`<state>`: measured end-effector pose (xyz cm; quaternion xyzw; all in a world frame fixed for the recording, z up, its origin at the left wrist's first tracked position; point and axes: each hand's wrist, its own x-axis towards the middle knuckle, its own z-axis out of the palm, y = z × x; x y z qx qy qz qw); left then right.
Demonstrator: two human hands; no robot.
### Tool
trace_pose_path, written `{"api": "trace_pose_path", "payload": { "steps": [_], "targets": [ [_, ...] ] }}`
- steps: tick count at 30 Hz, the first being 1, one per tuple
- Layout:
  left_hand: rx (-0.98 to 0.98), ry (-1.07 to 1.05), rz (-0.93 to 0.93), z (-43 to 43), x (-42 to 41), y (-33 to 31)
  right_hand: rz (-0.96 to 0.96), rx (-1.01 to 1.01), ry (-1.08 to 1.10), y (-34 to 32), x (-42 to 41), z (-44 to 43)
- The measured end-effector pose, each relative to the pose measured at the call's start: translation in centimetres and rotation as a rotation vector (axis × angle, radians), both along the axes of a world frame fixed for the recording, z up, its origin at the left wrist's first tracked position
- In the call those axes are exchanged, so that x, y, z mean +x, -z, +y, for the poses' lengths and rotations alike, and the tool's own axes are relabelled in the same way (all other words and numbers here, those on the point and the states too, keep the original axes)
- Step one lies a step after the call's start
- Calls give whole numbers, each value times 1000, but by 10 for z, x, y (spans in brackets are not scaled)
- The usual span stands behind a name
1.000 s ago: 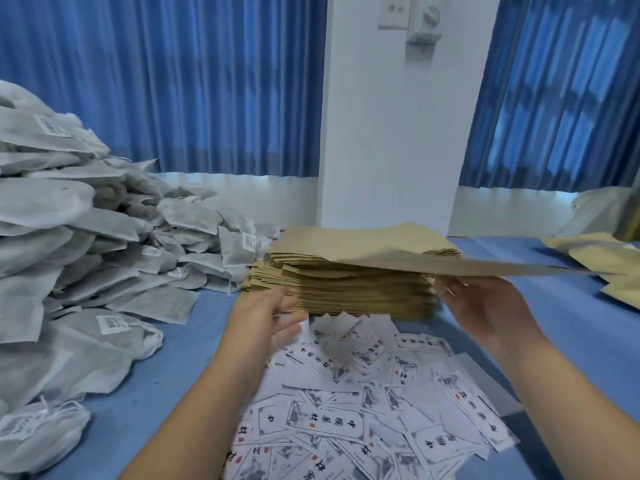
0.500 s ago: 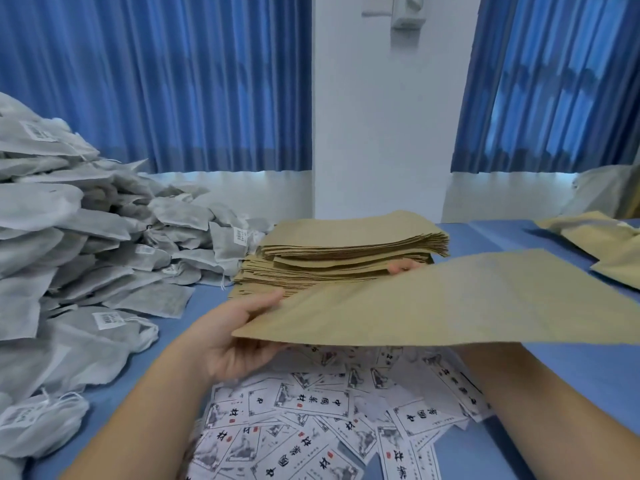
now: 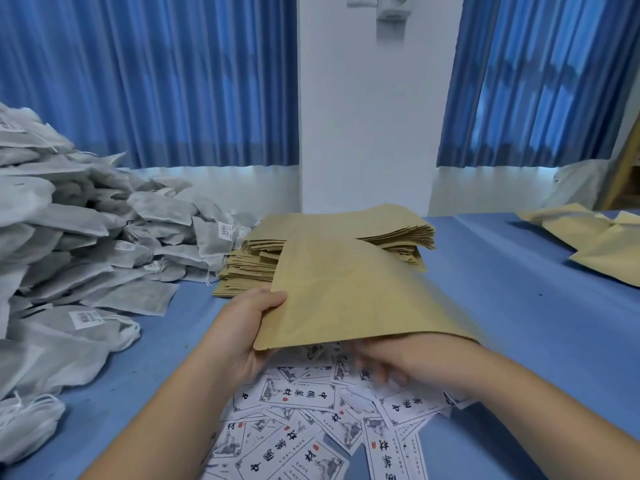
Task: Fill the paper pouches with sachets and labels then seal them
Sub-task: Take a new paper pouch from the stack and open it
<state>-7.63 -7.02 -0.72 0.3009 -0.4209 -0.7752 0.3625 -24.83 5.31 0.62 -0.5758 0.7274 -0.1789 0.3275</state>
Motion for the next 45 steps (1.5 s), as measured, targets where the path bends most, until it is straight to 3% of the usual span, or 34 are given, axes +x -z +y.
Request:
{"api": "trace_pose_path", "payload": {
  "steps": [4,8,11,15,20,22,29,34,45],
  "targets": [
    [-29,-45,-19,11,-8,1,-112,-111,-305,-13,20,31],
    [-89,-93,-17,19,-15,4,-291,-139,-464,-28,37,40],
    [-183,-123,-47,23,-18,5,-495,-313,-338,-38,40,39],
    [-229,-74,-43,32,-20,5,-427,-609,71,-36,29,8],
    [-158,39,90,37,-22,2,-325,-601,265,-7,26,-16],
    [-203,68,55,40,-22,5,-313,-616,279,1,28,-16],
    [-284,175,1,45,-23,9,-508,-488,329,8,24,-7],
    [-361,240,-46,49,-19,9,-630,-433,337,11,21,-5],
    [-492,293,-102,60,-17,6,-678,-399,201,14,9,-5]
  ]
}}
